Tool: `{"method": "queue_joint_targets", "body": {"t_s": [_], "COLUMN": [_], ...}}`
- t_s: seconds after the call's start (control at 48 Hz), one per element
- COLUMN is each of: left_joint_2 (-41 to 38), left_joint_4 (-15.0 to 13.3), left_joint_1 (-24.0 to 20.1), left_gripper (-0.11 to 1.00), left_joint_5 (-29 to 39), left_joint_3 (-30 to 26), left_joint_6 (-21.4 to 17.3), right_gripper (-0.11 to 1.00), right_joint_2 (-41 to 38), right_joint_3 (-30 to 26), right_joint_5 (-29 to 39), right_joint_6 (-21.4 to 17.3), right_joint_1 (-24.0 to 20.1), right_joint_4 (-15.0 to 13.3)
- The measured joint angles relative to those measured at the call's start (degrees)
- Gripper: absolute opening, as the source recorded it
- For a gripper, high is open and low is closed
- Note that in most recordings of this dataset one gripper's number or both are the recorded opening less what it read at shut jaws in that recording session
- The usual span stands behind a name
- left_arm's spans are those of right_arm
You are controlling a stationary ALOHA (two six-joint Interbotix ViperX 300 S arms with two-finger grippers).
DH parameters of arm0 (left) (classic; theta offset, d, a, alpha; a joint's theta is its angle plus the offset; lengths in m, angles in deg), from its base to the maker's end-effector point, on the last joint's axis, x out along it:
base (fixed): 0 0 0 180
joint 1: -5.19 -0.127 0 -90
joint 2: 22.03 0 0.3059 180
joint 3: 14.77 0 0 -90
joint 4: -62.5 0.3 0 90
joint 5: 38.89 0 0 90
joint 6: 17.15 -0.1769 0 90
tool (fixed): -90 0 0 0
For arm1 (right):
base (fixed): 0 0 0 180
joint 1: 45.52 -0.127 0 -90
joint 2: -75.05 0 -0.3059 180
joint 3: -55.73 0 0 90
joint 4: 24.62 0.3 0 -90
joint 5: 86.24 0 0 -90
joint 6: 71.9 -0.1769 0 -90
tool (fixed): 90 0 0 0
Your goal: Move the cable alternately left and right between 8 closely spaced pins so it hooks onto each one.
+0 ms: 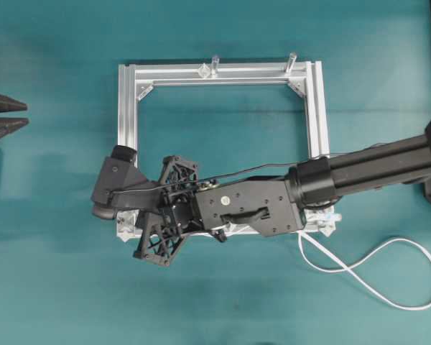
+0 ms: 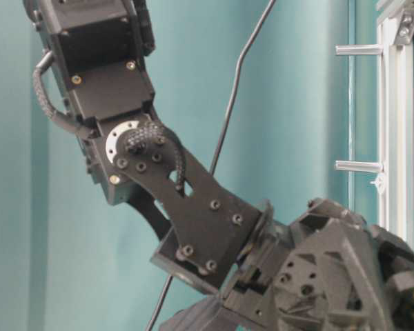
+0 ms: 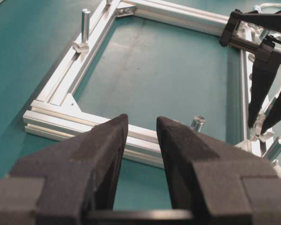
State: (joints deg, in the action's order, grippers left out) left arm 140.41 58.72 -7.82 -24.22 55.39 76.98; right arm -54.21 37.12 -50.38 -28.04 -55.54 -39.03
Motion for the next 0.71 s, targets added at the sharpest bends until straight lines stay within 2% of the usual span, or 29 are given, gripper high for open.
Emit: {"method": "queue_joint_targets", "body": {"t_s": [0.708], "left_joint_2": [0.1], "left_joint_4": [0.0], "left_joint_1": [0.0], "left_gripper": [0.35], "left_joint_5": [0.0], "left_joint_3": [0.0], "left_joint_6": [0.0], "right_gripper": [0.13], "right_joint_2": [-0.8], "right_joint_3": [-1.8], "right_joint_5": [2.3], "right_joint_6": [0.1], "right_joint_1": [-1.7], "right_joint_4": [0.0]}}
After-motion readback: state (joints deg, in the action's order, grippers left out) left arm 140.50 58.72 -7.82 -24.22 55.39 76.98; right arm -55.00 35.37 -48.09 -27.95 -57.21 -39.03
